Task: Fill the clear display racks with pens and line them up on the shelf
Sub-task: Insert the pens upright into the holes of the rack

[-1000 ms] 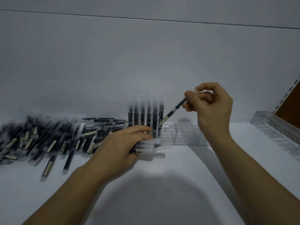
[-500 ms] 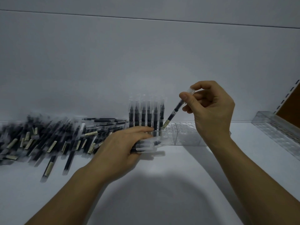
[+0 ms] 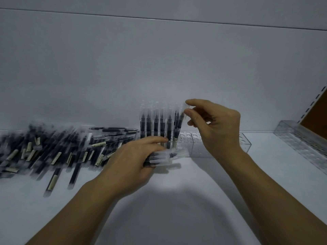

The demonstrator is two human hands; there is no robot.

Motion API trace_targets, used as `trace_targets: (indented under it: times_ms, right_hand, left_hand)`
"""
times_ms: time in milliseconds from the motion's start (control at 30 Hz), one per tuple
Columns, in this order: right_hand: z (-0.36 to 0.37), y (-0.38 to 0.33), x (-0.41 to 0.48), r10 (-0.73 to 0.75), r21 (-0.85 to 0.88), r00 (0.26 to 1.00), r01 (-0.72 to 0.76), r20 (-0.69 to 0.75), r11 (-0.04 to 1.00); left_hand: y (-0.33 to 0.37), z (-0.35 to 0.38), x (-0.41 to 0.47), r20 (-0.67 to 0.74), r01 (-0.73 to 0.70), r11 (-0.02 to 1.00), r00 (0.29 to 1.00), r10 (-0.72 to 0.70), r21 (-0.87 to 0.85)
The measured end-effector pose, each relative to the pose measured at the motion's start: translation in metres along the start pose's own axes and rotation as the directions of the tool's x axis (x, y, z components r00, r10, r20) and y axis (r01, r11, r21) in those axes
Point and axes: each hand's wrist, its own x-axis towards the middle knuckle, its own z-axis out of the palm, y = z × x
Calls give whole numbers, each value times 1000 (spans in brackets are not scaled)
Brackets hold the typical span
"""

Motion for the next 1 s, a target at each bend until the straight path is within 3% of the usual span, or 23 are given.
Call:
trace_targets:
  times_ms: [367,600,667,767,833,933,1000]
  right_hand:
    - [19,3,3,57,-22,989,-55,138,998]
    - [4,0,0,106,-64,984,-98,141,993]
    - [-3,2,4,173,-51,976,-168,129,984]
    - [-19,21,12,396,-181,900,-366,182,913]
    - [-30,44,11,566,-386,789,-457,240,801]
    - [-35,61,3,736,-578,616,-504,281,642]
    - [-31,57,0,745,-603,601,-490,289,630]
  left_hand:
    - [6,0,1,10,-1,1000,1000,1,12]
    - [6,1,-1,9,-6,1000,1000,6,-9]
    - [6,1,-1,-19,-22,1000,1000,22,-20]
    - [9,1,-1,-82,-53,997,995,49,-50]
    - [10,1,-1,-75,-61,997,996,57,-51]
    - [9,0,-1,-36,-61,997,998,60,-44]
    - [11,-1,-1,-12,-62,996,998,61,-62]
